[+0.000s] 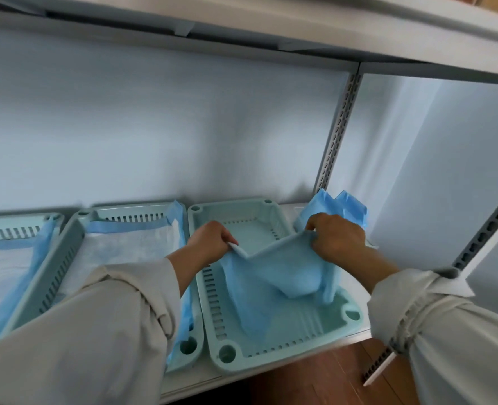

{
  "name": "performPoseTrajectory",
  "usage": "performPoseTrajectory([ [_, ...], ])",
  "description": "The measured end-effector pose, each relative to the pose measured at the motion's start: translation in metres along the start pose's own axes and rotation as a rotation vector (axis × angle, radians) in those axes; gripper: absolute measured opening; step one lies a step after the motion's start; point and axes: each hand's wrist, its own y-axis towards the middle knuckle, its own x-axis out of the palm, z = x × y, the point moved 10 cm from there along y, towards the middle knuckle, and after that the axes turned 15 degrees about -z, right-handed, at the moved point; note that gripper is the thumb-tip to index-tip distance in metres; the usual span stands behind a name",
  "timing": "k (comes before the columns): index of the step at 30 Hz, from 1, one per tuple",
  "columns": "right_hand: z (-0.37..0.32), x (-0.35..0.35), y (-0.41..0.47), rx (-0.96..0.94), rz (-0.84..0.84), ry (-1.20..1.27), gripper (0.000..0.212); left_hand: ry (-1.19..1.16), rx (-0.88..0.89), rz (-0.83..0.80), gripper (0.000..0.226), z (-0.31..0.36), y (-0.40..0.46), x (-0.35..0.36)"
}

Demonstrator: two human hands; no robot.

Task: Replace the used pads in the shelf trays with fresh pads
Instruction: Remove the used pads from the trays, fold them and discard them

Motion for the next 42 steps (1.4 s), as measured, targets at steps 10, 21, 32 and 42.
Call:
performPoseTrajectory([
  [10, -0.046, 0.043, 0.003, -0.123, -0.046, 0.132, 0.028, -0.236, 0.118, 0.008, 0.022, 0.016, 0.001, -0.017],
  [21, -0.032, 0.026, 0.020, -0.204, -0.171, 0.345, 0.032, 0.250, 0.179, 0.306, 0.042, 0.040, -0.020, -0.053],
  [32, -0.037, 0.030, 0.017, -0.305, -0.182, 0.382, 0.029, 0.657, 0.316, -0.084, 0.027, 0.093, -0.013, 0.021],
  [42, 0.043, 0.048, 0.023, -0.047, -0.166, 0.377, 0.029, 0.510, 0.140, 0.003, 0.009, 0.054, 0.035, -0.012],
])
